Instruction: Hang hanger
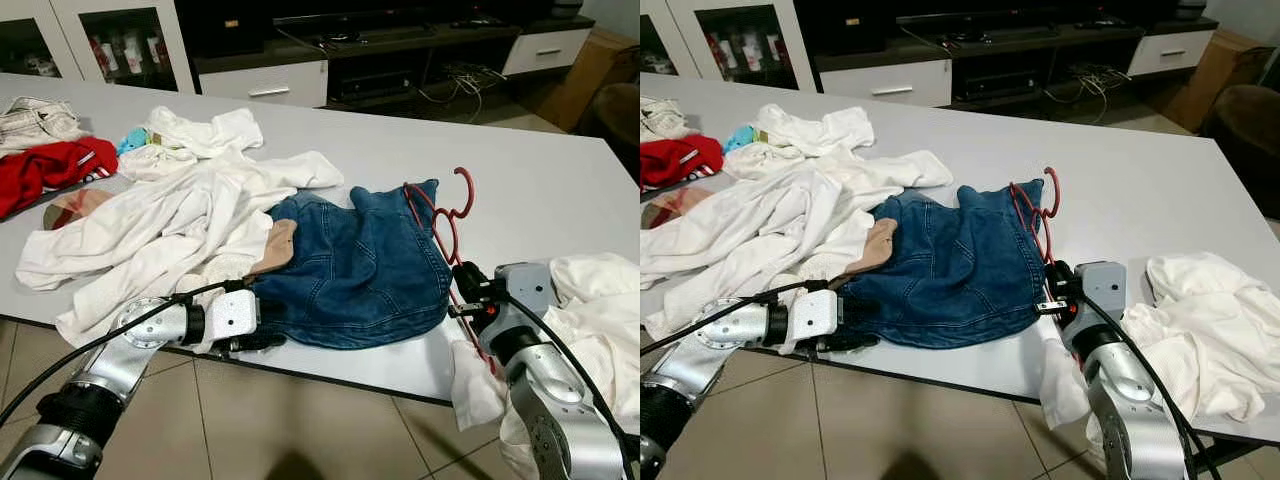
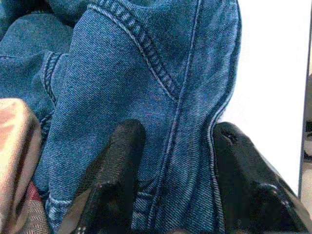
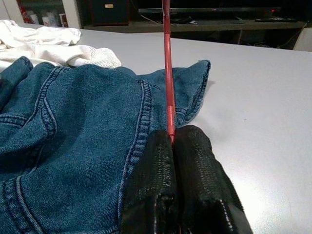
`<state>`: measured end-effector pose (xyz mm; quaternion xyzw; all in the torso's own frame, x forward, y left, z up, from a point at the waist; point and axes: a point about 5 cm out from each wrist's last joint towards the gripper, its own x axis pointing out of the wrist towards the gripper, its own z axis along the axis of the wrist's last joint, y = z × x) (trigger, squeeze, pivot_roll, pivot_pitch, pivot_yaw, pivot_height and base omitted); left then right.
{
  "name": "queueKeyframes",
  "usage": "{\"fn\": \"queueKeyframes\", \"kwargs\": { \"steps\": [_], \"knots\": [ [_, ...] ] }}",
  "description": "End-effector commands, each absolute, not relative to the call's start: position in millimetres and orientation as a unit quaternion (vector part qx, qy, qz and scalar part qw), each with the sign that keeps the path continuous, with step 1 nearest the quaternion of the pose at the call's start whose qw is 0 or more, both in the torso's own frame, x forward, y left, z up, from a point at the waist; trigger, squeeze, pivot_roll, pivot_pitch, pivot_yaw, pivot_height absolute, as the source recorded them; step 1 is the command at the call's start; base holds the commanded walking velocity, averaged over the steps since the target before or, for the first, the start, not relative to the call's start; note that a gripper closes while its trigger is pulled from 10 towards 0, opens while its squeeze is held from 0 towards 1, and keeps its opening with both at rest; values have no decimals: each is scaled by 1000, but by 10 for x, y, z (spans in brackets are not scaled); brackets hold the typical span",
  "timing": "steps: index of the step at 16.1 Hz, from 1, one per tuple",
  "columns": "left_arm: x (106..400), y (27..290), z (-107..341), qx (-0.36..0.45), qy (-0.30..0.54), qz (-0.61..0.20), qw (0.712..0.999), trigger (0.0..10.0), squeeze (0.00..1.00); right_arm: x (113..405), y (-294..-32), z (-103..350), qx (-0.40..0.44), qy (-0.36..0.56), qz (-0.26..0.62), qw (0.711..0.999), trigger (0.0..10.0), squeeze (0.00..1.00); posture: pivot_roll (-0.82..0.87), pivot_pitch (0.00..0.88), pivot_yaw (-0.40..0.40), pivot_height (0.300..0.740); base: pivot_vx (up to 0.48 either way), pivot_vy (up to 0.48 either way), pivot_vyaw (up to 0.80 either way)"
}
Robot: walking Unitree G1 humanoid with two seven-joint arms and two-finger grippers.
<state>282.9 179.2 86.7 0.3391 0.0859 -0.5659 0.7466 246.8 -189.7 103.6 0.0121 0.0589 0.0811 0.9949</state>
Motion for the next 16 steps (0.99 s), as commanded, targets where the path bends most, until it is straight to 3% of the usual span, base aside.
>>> {"fn": "queueKeyframes", "kwargs": {
  "steps": [1,4,5,6,9,16],
  "knots": [
    [2842,1814,820,354,106,-566,737,10000,0,2456,-1901,980,13,70,77,994,10000,0,-80,0,20,740,0,0,0],
    [2816,1812,759,370,119,-574,721,10000,0,2459,-1901,978,13,71,77,994,10000,0,-80,0,19,740,0,0,0],
    [2813,1807,750,370,121,-577,718,3765,0,2459,-1904,979,13,71,76,994,10000,0,-82,0,17,740,0,0,0],
    [2810,1799,744,371,123,-580,715,0,0,2459,-1908,981,12,71,76,995,10000,0,-82,0,17,740,0,0,0],
    [2819,1762,750,374,112,-586,710,0,0,2460,-1919,986,12,70,74,995,10000,0,-85,0,14,740,0,0,0],
    [2988,1692,871,385,62,-544,743,0,0,2470,-1916,991,12,69,73,995,10000,0,-86,0,14,740,0,0,0]
  ]
}}
